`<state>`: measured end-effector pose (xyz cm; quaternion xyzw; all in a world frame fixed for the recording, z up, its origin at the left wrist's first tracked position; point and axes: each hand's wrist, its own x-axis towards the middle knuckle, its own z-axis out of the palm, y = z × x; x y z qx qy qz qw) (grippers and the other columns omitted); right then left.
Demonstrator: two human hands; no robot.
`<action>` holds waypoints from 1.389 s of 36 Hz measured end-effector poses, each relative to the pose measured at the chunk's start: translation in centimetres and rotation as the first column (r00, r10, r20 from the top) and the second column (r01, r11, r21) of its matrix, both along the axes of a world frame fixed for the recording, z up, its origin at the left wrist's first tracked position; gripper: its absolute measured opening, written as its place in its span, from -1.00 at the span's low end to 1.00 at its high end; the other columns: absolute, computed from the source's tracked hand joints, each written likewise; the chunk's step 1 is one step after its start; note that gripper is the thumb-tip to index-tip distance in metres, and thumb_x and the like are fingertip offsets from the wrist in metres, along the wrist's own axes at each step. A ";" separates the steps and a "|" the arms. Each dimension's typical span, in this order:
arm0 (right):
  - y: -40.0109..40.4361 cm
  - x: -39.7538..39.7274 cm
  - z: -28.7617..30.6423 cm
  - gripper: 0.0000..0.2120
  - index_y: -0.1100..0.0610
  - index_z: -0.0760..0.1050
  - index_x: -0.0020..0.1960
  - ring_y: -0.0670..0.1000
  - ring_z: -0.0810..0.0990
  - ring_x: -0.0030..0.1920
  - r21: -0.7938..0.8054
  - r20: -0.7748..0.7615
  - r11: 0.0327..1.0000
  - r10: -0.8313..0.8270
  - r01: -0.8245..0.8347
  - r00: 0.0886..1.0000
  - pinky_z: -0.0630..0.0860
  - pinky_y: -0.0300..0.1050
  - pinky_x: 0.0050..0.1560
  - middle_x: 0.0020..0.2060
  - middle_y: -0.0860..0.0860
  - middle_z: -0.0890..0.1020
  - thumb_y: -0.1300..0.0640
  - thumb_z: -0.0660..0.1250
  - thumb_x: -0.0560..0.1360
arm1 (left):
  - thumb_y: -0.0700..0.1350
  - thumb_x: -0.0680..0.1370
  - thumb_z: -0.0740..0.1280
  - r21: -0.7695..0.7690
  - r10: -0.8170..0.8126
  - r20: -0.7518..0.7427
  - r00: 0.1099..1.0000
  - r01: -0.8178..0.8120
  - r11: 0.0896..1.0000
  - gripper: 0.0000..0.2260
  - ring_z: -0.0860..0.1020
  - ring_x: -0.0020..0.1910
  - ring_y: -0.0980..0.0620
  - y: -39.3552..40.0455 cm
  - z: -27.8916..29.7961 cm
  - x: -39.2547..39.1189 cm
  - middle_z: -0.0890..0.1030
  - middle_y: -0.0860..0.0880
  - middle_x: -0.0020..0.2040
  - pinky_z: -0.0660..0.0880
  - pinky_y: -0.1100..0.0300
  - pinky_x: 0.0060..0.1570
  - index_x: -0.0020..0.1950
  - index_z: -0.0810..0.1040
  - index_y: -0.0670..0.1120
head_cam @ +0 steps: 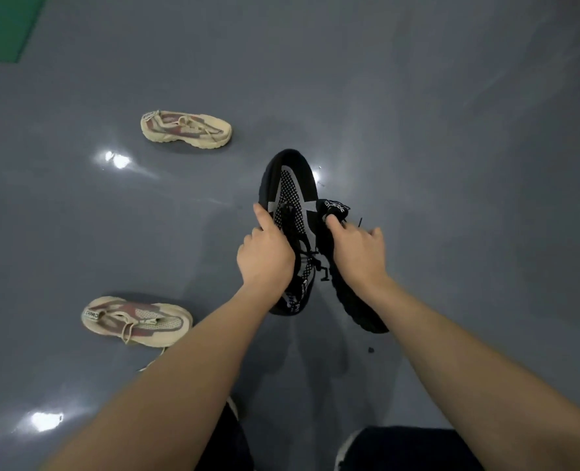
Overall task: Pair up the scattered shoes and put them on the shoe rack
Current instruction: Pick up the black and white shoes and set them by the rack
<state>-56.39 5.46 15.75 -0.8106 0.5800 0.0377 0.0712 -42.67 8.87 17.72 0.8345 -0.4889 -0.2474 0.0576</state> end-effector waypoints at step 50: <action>19.2 -55.1 57.1 -0.67 0.16 0.29 0.18 0.15 0.57 -0.19 -0.056 -0.138 0.359 -0.927 0.932 0.349 0.29 0.01 0.02 -0.37 0.00 0.50 0.36 0.12 0.45 | -0.11 0.65 0.06 -0.003 -0.974 0.128 0.185 0.982 0.186 -0.49 0.57 0.06 -0.19 3.3 54.9 -60.9 0.58 -0.20 0.13 0.34 0.10 -0.13 0.53 -0.06 -0.25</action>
